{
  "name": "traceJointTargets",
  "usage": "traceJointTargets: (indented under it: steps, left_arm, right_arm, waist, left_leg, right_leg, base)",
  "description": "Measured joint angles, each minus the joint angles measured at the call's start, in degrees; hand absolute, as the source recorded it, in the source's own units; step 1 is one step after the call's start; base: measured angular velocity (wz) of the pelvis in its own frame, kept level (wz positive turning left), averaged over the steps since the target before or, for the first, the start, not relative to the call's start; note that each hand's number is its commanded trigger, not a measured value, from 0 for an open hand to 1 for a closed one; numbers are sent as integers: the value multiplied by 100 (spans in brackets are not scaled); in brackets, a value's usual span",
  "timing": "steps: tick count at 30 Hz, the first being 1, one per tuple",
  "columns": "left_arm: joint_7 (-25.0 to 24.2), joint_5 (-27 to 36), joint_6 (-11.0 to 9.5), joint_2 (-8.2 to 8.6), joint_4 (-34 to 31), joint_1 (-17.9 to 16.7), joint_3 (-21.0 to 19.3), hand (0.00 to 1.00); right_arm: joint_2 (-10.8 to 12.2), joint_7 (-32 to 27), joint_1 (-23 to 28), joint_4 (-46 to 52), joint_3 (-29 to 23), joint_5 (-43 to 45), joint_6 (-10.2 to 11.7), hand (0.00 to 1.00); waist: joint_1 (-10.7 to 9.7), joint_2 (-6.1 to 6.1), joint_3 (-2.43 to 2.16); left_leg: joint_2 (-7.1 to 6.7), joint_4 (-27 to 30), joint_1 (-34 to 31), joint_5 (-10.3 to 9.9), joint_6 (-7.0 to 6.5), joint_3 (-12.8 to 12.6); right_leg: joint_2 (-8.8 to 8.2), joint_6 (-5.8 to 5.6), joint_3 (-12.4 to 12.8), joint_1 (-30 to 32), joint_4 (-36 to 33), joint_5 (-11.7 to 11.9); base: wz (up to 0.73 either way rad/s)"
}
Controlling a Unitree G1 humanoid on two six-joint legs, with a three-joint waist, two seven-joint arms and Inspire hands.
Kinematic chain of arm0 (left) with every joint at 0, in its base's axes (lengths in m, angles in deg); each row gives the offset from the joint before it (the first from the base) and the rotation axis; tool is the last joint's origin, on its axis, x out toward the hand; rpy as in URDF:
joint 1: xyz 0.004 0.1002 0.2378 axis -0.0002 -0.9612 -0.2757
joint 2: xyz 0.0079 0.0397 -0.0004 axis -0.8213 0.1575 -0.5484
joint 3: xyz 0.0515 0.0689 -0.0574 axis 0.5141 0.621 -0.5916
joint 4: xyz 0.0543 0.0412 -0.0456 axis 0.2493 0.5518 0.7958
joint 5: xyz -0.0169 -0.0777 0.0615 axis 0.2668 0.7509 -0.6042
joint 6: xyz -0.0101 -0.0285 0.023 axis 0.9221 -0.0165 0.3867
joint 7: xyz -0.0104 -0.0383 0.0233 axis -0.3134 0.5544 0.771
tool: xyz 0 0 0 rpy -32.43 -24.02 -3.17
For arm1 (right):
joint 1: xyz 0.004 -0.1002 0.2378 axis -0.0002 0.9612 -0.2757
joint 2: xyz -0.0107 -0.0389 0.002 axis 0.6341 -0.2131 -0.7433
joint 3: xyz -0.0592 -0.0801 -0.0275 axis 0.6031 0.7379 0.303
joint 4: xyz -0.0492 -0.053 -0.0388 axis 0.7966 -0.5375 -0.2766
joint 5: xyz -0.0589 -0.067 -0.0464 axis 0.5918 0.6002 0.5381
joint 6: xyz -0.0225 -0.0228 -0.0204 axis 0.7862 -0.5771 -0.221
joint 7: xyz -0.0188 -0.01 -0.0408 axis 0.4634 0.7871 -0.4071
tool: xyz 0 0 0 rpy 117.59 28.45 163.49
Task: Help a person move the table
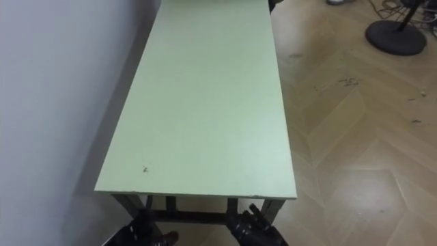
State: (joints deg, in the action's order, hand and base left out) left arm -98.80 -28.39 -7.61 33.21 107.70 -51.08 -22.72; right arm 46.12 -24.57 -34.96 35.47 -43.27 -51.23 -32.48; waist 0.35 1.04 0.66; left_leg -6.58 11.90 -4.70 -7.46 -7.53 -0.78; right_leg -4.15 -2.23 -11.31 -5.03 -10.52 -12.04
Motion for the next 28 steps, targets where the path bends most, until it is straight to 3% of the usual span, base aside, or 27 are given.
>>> traceJointTargets:
  steps: [3,8,13,21,23,28]
  left_arm:
    - [43,-254,-26,1,3,-13,-47,0]
    - [179,-417,-369,-11,447,27,-181,0]
    - [400,-569,-522,-7,1002,41,-275,0]
    - [933,-691,-758,26,1863,-155,-930,0]
    - [1163,-802,-763,63,2223,-131,-1187,0]
    - [1553,-1255,-735,259,2583,-102,-1335,0]
  right_arm:
    - [-102,173,18,-223,-39,309,62,0]
    - [-100,337,-175,-1188,-92,747,284,0]
    - [-123,304,-244,-1737,-131,747,380,0]
    - [-90,-57,-191,-2732,-608,813,374,0]
    - [-57,-312,-113,-2856,-743,911,354,0]
    - [27,-620,-69,-2929,-865,1045,238,0]
  waist:
    - [10,2,-3]
    - [101,6,-13]
    - [164,24,-4]
    - [176,22,-1]
    - [186,15,-2]
    - [179,37,8]
  left_leg:
    - [-1,14,-25,0,0,-3]
    - [2,-26,69,1,1,-26]
    - [-5,-48,134,-4,7,-8]
    - [-19,-46,151,-11,18,76]
    - [-15,-49,150,-14,23,67]
    - [5,-61,193,-22,30,-11]
  right_leg:
    - [0,0,3,19,2,0]
    - [-2,0,25,-33,0,0]
    - [-2,2,-27,-108,26,1]
    - [13,14,-9,-168,91,14]
    - [16,14,-7,-167,95,14]
    - [17,14,14,-177,95,14]
  base:
    - [0]
    - [-6]
    - [1]
    - [4]
    - [0]
    - [-8]
